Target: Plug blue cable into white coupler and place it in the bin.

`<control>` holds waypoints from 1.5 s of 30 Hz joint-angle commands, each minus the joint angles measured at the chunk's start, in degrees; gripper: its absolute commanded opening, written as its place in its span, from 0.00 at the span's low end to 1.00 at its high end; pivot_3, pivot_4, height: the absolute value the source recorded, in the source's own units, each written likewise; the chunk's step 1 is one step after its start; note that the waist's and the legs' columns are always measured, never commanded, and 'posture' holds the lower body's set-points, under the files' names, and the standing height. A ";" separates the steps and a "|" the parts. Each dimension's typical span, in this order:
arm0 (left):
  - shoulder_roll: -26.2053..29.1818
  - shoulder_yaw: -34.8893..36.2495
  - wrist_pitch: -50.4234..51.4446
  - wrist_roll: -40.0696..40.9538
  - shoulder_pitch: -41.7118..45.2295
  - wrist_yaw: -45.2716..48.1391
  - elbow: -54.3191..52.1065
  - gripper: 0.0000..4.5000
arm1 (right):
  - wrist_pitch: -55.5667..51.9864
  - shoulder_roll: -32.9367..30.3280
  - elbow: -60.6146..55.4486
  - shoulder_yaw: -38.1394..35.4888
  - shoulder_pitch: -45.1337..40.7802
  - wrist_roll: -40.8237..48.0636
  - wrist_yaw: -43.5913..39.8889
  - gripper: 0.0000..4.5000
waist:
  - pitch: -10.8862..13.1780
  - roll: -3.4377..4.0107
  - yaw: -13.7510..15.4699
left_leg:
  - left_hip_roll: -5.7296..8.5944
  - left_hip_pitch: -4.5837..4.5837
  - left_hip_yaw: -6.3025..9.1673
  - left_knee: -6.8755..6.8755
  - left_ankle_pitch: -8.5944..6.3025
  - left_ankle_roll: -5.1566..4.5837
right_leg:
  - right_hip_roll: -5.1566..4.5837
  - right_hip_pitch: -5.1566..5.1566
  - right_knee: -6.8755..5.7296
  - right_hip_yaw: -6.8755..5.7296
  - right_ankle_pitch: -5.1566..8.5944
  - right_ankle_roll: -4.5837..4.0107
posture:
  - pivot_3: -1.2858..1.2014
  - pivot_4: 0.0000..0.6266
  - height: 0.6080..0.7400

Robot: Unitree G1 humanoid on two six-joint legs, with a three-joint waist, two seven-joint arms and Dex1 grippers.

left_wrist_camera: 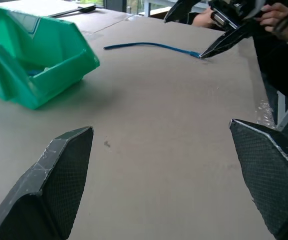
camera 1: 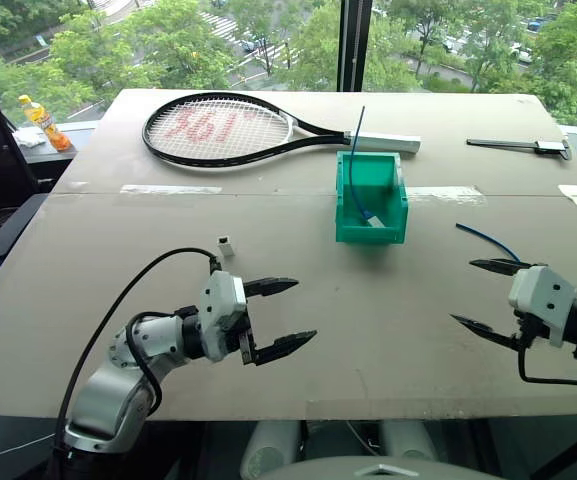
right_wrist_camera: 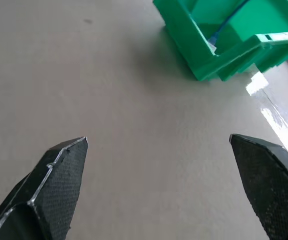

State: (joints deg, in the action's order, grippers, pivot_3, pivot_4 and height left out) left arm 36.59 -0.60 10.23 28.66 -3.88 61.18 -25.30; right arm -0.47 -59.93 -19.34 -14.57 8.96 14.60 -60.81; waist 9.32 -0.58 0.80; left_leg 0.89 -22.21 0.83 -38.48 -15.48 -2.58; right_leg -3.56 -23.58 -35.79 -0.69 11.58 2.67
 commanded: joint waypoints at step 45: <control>0.47 -5.43 -6.31 -1.86 0.26 2.20 -2.05 1.00 | 67.72 -3.79 61.88 44.95 -52.81 -40.59 -6.87 0.01 | -0.01 -0.68 -2.21 | -0.31 0.54 -0.80 0.06 -0.10 -0.15 | -0.08 0.08 -0.10 0.94 -0.17 -0.26 | 0.52 0.24 1.00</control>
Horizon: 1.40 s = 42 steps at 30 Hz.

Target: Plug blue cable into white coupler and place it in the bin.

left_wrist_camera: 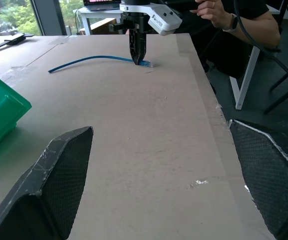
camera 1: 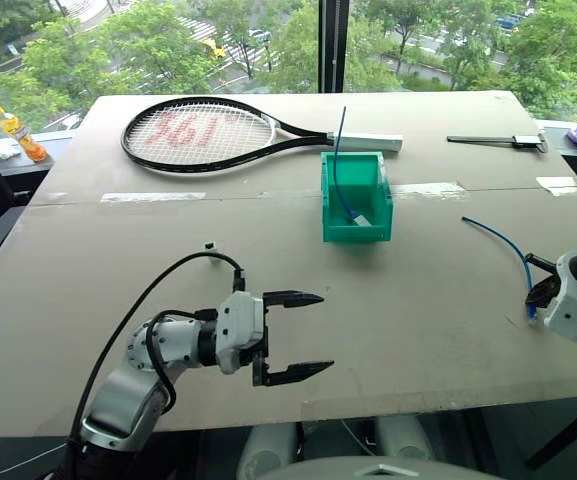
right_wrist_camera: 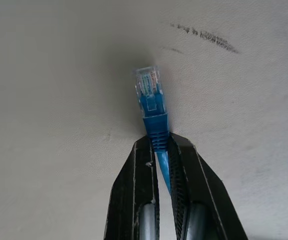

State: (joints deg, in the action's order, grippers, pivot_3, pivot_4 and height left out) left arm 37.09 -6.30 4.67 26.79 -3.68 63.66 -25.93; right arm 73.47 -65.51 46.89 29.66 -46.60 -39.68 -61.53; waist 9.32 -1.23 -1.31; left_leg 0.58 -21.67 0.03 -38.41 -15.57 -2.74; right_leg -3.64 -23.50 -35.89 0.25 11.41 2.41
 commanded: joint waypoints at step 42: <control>1.09 -1.94 2.08 -11.13 18.05 1.04 26.13 1.00 | -106.14 26.43 -78.20 -25.95 31.34 52.94 -4.13 0.99 | 0.10 0.47 2.12 | -0.26 -0.98 0.56 0.03 0.10 0.27 | 0.58 -0.74 0.10 -0.91 -0.35 -0.09 | 0.52 0.24 1.00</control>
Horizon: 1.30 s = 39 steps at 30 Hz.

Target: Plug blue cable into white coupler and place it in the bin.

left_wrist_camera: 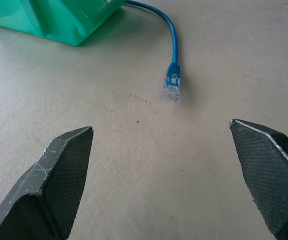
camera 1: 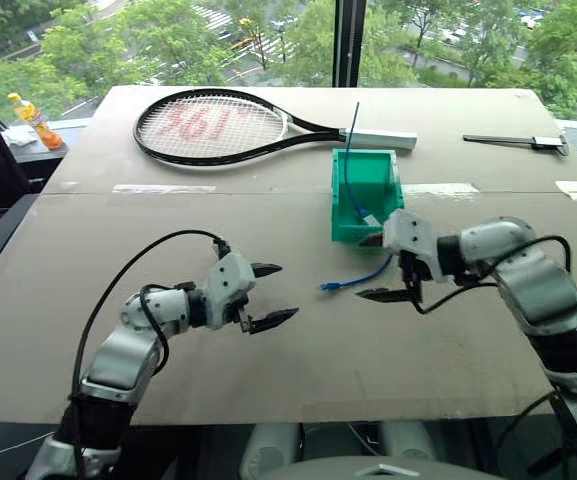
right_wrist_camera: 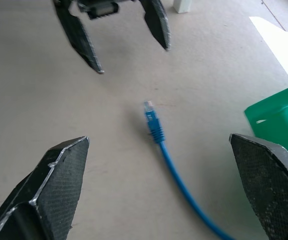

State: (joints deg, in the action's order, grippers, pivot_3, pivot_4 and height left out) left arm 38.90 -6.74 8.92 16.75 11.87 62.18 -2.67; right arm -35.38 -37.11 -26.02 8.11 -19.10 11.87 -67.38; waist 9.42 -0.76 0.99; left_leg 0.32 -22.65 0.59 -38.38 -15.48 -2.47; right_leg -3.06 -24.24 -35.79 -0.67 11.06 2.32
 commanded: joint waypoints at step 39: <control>-17.14 -6.85 -23.95 -5.07 17.80 5.20 5.98 0.00 | -16.47 26.45 -25.80 -22.50 31.12 62.67 70.89 0.94 | -0.10 -0.08 -0.84 | -0.08 0.12 -0.15 -0.25 0.00 -0.05 | 0.14 0.08 -0.13 0.29 0.14 -0.04 | 0.52 0.24 1.00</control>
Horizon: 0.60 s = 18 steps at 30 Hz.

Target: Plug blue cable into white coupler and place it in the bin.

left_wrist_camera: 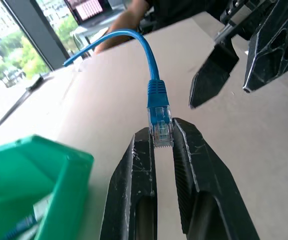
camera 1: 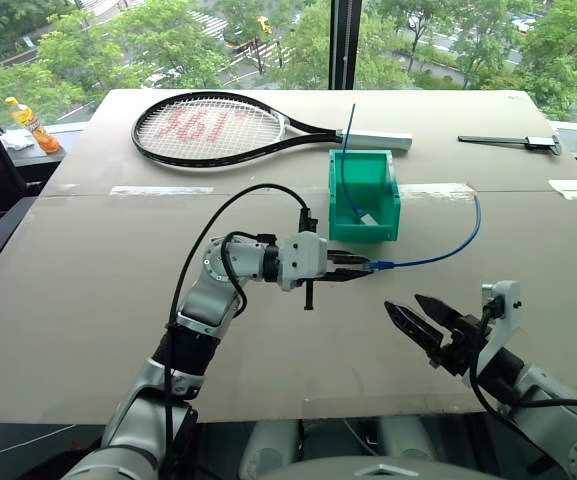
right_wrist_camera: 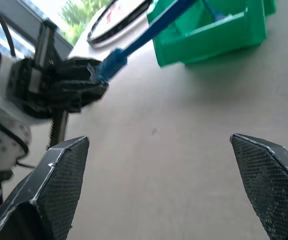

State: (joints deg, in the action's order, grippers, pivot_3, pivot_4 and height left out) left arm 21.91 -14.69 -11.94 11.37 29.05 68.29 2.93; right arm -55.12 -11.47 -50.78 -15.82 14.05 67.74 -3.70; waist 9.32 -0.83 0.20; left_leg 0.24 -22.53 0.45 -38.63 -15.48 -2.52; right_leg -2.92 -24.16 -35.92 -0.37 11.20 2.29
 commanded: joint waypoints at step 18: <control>-0.19 0.39 -3.39 0.77 0.70 -1.97 -0.76 0.00 | 12.91 -4.39 4.66 11.52 -10.04 12.82 16.01 0.35 | 0.00 0.00 -0.33 | 0.02 -0.06 0.01 0.00 0.00 -0.02 | 0.10 0.00 0.03 0.06 -0.09 0.14 | 0.52 0.24 1.00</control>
State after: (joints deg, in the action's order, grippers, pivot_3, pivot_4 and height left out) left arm 21.85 -14.55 -14.62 11.30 29.25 66.87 4.57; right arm -43.68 -15.55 -44.81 -4.56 4.35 79.79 12.88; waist 9.32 -0.84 -0.13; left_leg 0.26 -22.60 0.45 -38.63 -15.48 -2.53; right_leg -2.82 -24.16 -35.89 -0.32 11.11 2.43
